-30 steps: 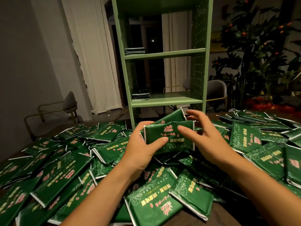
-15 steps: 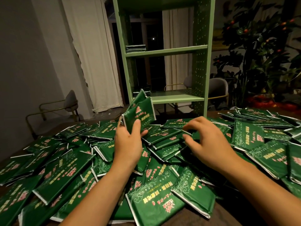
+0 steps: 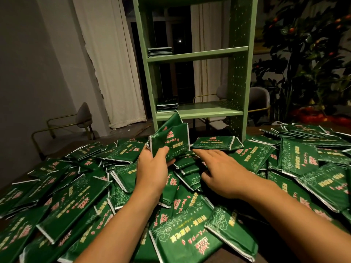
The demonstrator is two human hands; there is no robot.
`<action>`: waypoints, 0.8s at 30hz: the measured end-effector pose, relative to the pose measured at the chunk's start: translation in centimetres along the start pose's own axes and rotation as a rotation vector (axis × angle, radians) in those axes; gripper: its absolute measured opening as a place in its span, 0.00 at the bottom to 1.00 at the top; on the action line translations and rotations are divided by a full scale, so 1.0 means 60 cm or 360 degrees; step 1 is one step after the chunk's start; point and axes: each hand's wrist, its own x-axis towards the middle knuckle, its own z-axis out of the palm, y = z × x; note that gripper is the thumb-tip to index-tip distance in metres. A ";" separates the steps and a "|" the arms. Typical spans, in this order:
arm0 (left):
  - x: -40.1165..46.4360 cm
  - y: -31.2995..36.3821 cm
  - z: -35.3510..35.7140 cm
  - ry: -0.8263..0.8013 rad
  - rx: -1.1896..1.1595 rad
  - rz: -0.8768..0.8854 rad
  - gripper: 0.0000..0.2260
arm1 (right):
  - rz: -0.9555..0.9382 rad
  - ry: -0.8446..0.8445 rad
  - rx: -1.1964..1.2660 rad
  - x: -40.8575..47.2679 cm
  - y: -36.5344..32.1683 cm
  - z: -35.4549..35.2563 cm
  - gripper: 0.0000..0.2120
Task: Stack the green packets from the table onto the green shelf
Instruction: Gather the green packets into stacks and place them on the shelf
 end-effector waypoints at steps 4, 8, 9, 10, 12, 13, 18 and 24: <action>-0.003 0.002 0.001 0.0032 0.0099 0.0006 0.06 | -0.0014 0.0324 -0.0043 0.008 0.004 0.015 0.26; -0.008 0.000 0.001 0.0019 0.0124 0.0000 0.08 | -0.0096 0.0506 -0.0066 0.009 0.009 0.020 0.15; -0.009 0.000 0.001 0.0006 0.0125 0.0006 0.09 | -0.0109 0.0554 -0.0064 0.008 0.013 0.019 0.14; -0.011 0.001 0.001 0.0001 0.0124 0.0009 0.09 | -0.0130 0.0612 -0.0069 0.007 0.016 0.017 0.13; -0.010 0.003 -0.001 0.0032 0.0088 0.0036 0.09 | -0.0193 0.0746 -0.0099 0.003 0.021 0.013 0.10; -0.009 0.003 -0.004 0.0055 0.0095 0.0064 0.09 | -0.0224 0.0830 -0.0111 0.000 0.023 0.011 0.09; 0.002 0.002 -0.009 0.0095 0.0121 0.0161 0.06 | -0.0232 0.1149 0.0415 -0.026 0.033 -0.022 0.08; -0.015 0.005 -0.001 -0.0213 -0.0064 0.0261 0.07 | -0.0125 0.1136 0.0673 -0.043 0.051 -0.038 0.12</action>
